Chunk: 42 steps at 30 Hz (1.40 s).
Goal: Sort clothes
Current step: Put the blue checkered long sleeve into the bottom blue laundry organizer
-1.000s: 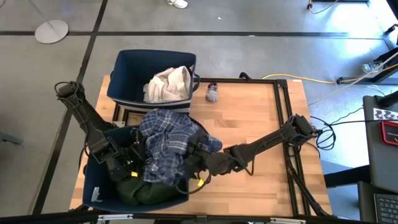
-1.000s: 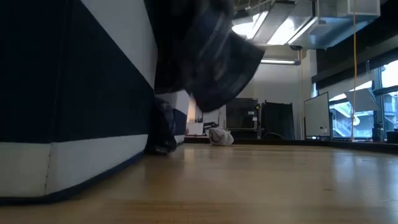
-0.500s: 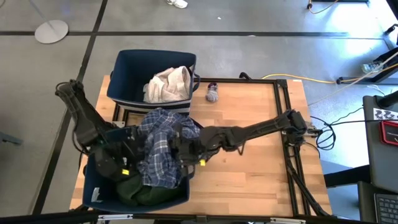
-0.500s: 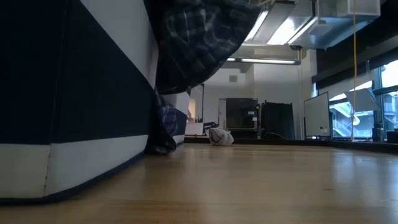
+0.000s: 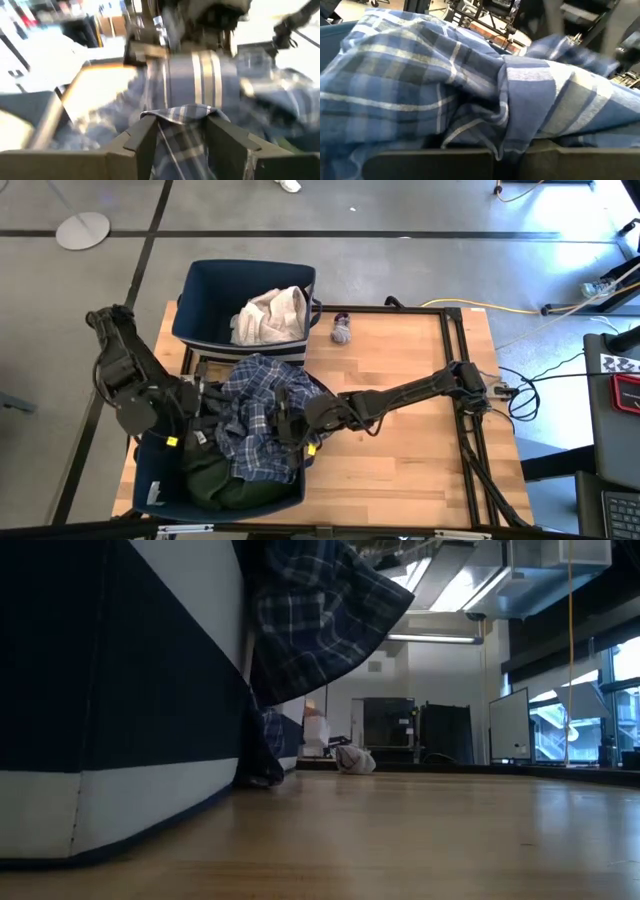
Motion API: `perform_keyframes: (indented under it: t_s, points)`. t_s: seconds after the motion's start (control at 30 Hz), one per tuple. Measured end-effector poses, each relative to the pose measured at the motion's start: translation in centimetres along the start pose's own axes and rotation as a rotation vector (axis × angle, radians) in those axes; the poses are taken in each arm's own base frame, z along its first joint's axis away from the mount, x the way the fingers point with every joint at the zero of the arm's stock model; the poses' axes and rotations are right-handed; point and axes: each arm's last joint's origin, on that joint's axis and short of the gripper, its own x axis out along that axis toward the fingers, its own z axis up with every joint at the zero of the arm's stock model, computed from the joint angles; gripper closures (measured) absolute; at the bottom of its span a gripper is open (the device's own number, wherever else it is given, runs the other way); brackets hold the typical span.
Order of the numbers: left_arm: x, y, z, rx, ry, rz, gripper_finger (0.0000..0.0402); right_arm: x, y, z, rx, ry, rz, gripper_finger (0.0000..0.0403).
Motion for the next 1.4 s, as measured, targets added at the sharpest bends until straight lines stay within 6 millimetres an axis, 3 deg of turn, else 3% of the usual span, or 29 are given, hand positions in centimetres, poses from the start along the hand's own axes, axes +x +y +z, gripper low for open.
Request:
perform_keyframes:
  t_s: [0.2, 0.37, 0.57, 0.8, 0.97, 1.1, 1.23, 1.4]
  points:
    - [0.9, -1.0, -0.6, 0.073, -0.013, -0.032, 0.0249, 0.0, 0.1, -0.2, 0.009, 0.025, 0.008, 0.0393]
    - [0.8, -1.1, -3.4, -0.046, 0.343, -0.234, 0.0249, 0.0, 0.2, -0.5, 0.025, 0.056, 0.011, 0.0393]
    - [-1.6, 0.2, -3.2, -0.197, 0.651, -0.318, 0.0249, 0.0, 0.2, -0.5, 0.026, 0.052, 0.010, 0.0393]
    - [-3.6, 1.4, 1.2, -0.171, 0.444, -0.419, 0.0249, 0.0, 0.2, -0.5, 0.026, 0.052, 0.010, 0.0393]
    - [-4.7, 2.3, 3.2, -0.152, 0.351, -0.466, 0.0249, 0.0, 0.3, -0.5, 0.025, 0.052, 0.012, 0.0393]
    - [-4.3, 2.1, 4.8, -0.108, 0.109, -0.339, 0.0249, 0.0, 0.2, -0.5, 0.025, 0.052, 0.010, 0.0393]
    - [-2.6, 0.4, 4.6, -0.040, -0.020, -0.240, 0.0249, 0.0, 0.2, -0.5, 0.025, 0.052, 0.010, 0.0393]
    - [0.2, -2.9, 2.6, 0.058, 0.031, -0.237, 0.0249, 0.0, 0.2, -0.5, 0.025, 0.053, 0.010, 0.0393]
